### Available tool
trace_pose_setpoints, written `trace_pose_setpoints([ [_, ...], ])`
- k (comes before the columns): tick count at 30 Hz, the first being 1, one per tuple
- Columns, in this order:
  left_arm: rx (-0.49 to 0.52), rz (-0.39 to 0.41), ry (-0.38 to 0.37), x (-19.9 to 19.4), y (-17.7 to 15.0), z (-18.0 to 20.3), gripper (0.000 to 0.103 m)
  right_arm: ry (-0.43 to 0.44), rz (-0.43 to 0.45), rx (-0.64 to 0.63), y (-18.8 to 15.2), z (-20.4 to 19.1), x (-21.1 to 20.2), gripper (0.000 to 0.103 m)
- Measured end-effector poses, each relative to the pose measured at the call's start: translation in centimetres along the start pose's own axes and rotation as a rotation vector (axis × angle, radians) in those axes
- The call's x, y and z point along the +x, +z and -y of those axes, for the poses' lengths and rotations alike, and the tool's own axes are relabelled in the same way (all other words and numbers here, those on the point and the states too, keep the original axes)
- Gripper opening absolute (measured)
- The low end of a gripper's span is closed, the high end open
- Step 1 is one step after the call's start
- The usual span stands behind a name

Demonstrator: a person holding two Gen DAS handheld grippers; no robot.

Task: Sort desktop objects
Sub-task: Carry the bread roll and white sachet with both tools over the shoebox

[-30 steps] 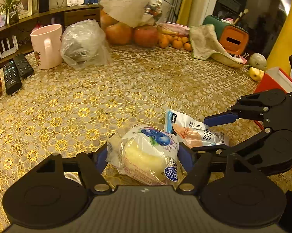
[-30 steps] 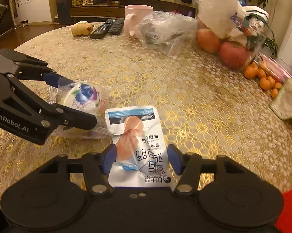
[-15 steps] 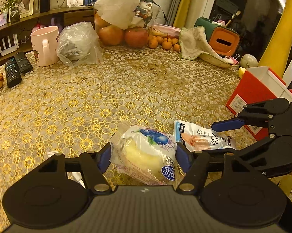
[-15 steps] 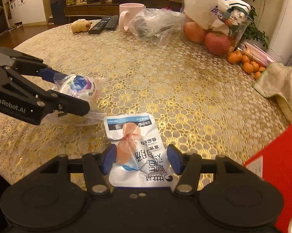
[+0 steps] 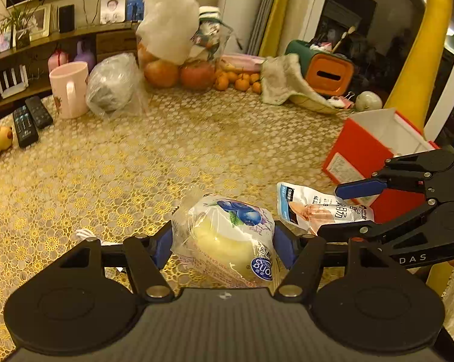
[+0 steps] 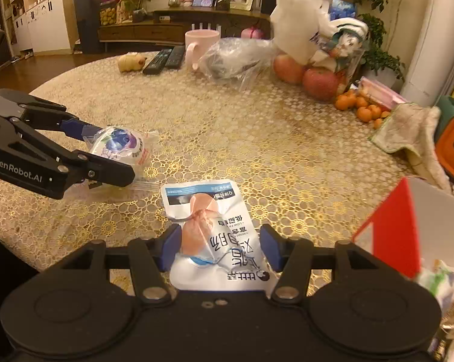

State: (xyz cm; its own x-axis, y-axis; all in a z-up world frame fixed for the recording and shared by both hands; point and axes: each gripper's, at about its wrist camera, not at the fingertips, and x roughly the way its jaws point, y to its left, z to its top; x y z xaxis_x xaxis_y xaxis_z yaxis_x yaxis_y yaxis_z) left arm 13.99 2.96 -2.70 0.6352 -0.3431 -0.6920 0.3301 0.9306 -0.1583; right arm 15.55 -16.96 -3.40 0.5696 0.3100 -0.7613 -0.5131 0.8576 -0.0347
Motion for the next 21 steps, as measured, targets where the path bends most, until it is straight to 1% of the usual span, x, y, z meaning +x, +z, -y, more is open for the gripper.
trace_pose_setpoints([
  [8,0.037,0.046,-0.037,-2.4,0.8,3.0,0.067,-0.011,0.053,0.04,-0.7,1.2,-4.2,0.056],
  [21,0.121,0.101,-0.094,-4.9,2.4,9.0,0.067,-0.072,0.13,0.078,-2.1,3.7,-10.0,0.056],
])
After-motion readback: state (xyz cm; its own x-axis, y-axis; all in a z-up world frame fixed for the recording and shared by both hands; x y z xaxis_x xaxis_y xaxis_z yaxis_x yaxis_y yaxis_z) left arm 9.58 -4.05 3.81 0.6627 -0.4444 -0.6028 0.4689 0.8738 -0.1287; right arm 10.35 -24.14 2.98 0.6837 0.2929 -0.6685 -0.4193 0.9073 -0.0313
